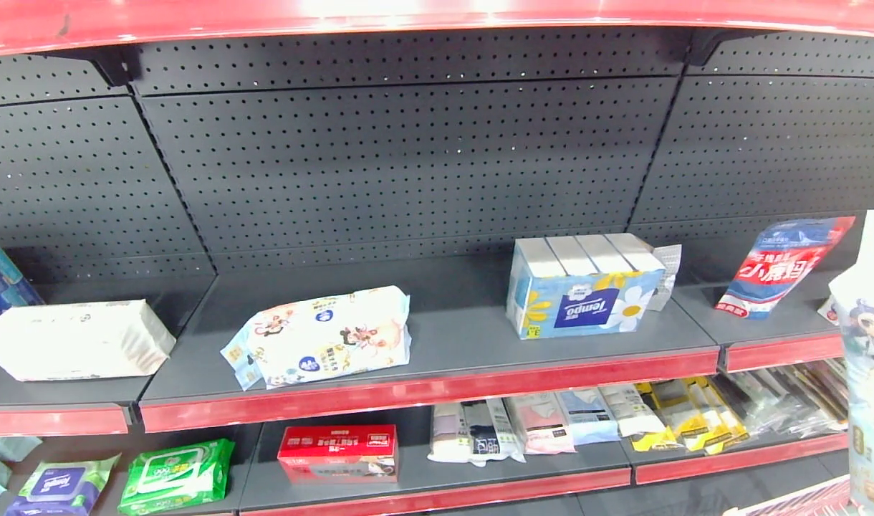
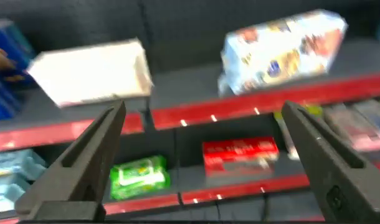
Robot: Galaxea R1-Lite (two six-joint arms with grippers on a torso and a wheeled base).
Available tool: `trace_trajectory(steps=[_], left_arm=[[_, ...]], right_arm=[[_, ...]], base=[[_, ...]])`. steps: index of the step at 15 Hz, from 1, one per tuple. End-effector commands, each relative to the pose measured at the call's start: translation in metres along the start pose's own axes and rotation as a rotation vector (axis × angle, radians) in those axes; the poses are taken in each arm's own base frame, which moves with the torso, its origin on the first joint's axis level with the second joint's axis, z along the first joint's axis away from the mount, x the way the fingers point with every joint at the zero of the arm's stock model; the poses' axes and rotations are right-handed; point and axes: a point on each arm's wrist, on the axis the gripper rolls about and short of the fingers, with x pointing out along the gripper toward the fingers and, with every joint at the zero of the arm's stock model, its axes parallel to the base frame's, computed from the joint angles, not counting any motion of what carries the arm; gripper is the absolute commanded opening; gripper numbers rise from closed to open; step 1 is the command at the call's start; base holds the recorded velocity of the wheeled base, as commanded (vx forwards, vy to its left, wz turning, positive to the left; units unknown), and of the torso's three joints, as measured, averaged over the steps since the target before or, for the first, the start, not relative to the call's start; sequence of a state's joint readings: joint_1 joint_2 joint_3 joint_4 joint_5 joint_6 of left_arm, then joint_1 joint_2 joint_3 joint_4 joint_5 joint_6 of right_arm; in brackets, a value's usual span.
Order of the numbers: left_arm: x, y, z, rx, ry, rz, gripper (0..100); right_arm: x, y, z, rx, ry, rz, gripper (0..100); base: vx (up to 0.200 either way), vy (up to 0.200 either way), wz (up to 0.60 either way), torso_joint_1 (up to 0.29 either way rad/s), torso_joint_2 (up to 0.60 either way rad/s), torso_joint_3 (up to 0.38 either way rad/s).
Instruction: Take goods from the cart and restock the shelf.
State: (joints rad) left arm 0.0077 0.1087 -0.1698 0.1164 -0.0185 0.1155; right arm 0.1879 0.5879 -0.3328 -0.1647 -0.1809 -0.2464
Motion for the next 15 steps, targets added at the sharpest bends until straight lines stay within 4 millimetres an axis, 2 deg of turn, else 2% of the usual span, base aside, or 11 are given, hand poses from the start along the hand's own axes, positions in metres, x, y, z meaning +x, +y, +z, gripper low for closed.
trace_trajectory(steps=[1, 5, 15], left_arm=[[-0.002, -0.003, -0.028, -0.003, -0.014, 0.002, 100], [0.005, -0.004, -0.037, -0.087, -0.057, 0.006, 100], [0.005, -0.004, -0.037, -0.104, -0.057, 0.007, 100]], right_arm=[[-0.005, -0.002, -0.001, 0.014, -0.009, -0.044, 0], [-0.008, 0.0, -0.02, -0.005, 0.04, -0.107, 0], [-0.011, 0.0, -0.022, -0.023, 0.033, -0.127, 0]], base=[[0.0, 0.0, 0.0, 0.0, 0.0, 0.0], [0.0, 0.0, 0.0, 0.0, 0.0, 0.0], [0.0, 0.0, 0.0, 0.0, 0.0, 0.0]])
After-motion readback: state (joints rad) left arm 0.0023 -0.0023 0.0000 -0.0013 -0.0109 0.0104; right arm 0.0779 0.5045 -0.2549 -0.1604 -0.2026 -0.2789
